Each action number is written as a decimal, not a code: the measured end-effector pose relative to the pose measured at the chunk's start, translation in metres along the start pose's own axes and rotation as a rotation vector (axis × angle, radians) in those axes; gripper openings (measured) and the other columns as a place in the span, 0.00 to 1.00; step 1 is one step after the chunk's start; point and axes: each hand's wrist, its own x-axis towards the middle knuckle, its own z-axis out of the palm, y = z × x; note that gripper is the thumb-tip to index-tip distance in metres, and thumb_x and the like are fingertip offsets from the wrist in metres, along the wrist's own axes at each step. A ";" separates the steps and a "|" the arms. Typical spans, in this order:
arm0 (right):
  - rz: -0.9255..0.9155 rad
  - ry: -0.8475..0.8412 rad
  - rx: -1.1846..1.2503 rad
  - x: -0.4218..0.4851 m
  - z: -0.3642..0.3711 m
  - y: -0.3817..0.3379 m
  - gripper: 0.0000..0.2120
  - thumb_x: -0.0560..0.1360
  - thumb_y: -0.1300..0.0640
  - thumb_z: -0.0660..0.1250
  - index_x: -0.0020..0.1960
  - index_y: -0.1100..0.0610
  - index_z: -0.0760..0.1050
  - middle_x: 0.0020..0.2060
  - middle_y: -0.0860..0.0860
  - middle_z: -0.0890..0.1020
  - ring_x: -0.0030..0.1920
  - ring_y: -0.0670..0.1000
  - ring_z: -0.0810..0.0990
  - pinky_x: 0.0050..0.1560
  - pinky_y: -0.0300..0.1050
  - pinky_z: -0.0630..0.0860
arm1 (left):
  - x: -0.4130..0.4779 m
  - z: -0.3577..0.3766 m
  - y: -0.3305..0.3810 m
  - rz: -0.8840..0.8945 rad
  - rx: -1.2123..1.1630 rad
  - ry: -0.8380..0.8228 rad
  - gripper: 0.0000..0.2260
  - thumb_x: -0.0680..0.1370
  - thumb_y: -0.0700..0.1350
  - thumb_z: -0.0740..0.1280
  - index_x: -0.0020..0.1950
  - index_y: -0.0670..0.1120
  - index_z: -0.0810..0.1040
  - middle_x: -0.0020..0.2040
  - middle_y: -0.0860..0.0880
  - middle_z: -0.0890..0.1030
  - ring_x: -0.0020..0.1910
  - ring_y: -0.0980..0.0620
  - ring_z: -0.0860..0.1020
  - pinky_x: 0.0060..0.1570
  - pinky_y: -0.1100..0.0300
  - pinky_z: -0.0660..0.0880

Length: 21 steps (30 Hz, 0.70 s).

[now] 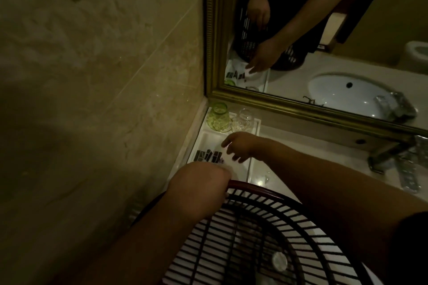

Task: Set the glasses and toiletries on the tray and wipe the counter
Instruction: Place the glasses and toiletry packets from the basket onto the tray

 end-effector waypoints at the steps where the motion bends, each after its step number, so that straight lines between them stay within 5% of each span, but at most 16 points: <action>1: -0.067 0.094 -0.063 -0.015 -0.008 -0.002 0.17 0.81 0.66 0.63 0.67 0.57 0.78 0.62 0.59 0.81 0.56 0.57 0.83 0.54 0.51 0.81 | 0.000 0.000 0.000 -0.011 -0.004 -0.005 0.08 0.76 0.54 0.70 0.52 0.52 0.80 0.46 0.51 0.82 0.42 0.52 0.80 0.37 0.60 0.70; 6: -0.418 0.508 -0.160 -0.121 -0.014 0.001 0.09 0.76 0.55 0.65 0.53 0.46 0.82 0.46 0.40 0.81 0.45 0.40 0.79 0.41 0.41 0.72 | -0.002 0.004 0.000 -0.069 -0.020 -0.044 0.10 0.75 0.56 0.71 0.52 0.54 0.82 0.46 0.51 0.83 0.44 0.50 0.81 0.43 0.57 0.76; 9: -0.556 0.586 -0.172 -0.190 0.006 0.011 0.07 0.73 0.50 0.63 0.45 0.46 0.80 0.35 0.42 0.80 0.37 0.41 0.78 0.34 0.42 0.72 | -0.001 0.005 0.001 -0.072 -0.006 -0.071 0.08 0.75 0.56 0.71 0.49 0.53 0.82 0.43 0.51 0.81 0.37 0.52 0.76 0.35 0.60 0.71; 13: -0.473 0.390 -0.304 -0.234 0.042 0.037 0.06 0.72 0.50 0.64 0.43 0.48 0.80 0.35 0.45 0.80 0.35 0.46 0.78 0.36 0.45 0.75 | 0.002 0.005 -0.001 -0.048 0.023 -0.090 0.09 0.73 0.57 0.71 0.48 0.52 0.81 0.39 0.50 0.78 0.35 0.51 0.72 0.33 0.58 0.67; 17: -0.136 0.020 -0.717 -0.214 0.082 0.077 0.10 0.78 0.50 0.66 0.55 0.52 0.81 0.48 0.50 0.83 0.49 0.53 0.82 0.44 0.45 0.75 | 0.005 0.005 -0.003 -0.056 0.024 -0.105 0.09 0.73 0.58 0.71 0.47 0.55 0.81 0.37 0.53 0.74 0.36 0.52 0.74 0.32 0.58 0.68; 21: 0.051 -0.224 -0.761 -0.182 0.111 0.114 0.14 0.79 0.57 0.68 0.64 0.57 0.78 0.57 0.55 0.82 0.57 0.56 0.82 0.50 0.47 0.75 | 0.004 0.002 -0.002 -0.061 0.031 -0.120 0.08 0.74 0.58 0.71 0.46 0.55 0.80 0.37 0.53 0.75 0.37 0.51 0.75 0.32 0.58 0.70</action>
